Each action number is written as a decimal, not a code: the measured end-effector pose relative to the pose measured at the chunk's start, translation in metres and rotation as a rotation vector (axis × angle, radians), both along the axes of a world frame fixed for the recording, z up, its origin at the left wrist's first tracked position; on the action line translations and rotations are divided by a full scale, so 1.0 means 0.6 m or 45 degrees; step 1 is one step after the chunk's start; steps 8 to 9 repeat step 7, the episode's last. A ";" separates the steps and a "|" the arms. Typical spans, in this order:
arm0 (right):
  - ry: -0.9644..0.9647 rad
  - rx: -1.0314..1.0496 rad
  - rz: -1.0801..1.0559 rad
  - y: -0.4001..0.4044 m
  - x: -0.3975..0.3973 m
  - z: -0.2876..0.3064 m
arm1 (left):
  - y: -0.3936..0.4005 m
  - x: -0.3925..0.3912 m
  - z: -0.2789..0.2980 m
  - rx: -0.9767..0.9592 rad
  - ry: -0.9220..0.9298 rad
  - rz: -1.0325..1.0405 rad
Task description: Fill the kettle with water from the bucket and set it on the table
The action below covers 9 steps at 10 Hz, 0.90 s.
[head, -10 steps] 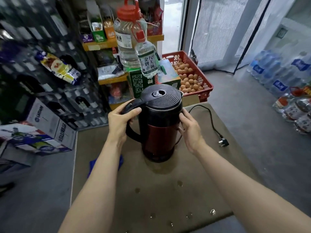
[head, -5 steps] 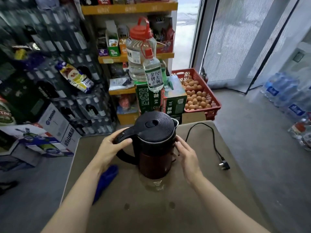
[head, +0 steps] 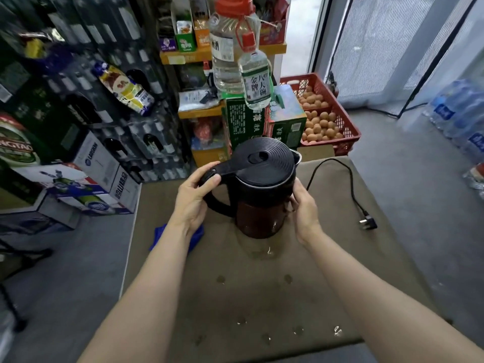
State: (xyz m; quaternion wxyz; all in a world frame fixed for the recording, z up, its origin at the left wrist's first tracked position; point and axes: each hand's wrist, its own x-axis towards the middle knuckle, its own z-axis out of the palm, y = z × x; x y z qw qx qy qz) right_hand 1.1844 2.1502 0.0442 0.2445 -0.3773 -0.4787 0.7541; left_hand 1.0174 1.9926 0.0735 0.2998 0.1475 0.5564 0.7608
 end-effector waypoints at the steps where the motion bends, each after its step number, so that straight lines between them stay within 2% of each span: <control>1: 0.003 0.015 -0.048 -0.014 -0.001 0.000 | -0.002 -0.007 -0.004 0.010 -0.004 -0.021; 3: 0.020 0.062 -0.025 -0.011 -0.013 -0.009 | 0.011 -0.032 -0.005 0.026 0.005 -0.044; 4: -0.060 0.114 0.000 -0.008 -0.014 -0.022 | 0.010 -0.034 -0.003 -0.025 0.019 -0.074; 5: -0.173 0.229 0.046 0.006 -0.010 -0.047 | 0.004 -0.026 0.003 -0.122 0.070 -0.075; 6: -0.380 0.427 0.082 -0.001 0.001 -0.007 | 0.006 -0.024 0.020 -0.357 0.268 -0.068; 7: -0.577 0.681 0.083 -0.010 0.035 0.024 | -0.025 -0.012 0.013 -0.687 0.496 0.066; 9: -0.577 0.681 0.083 -0.010 0.035 0.024 | -0.025 -0.012 0.013 -0.687 0.496 0.066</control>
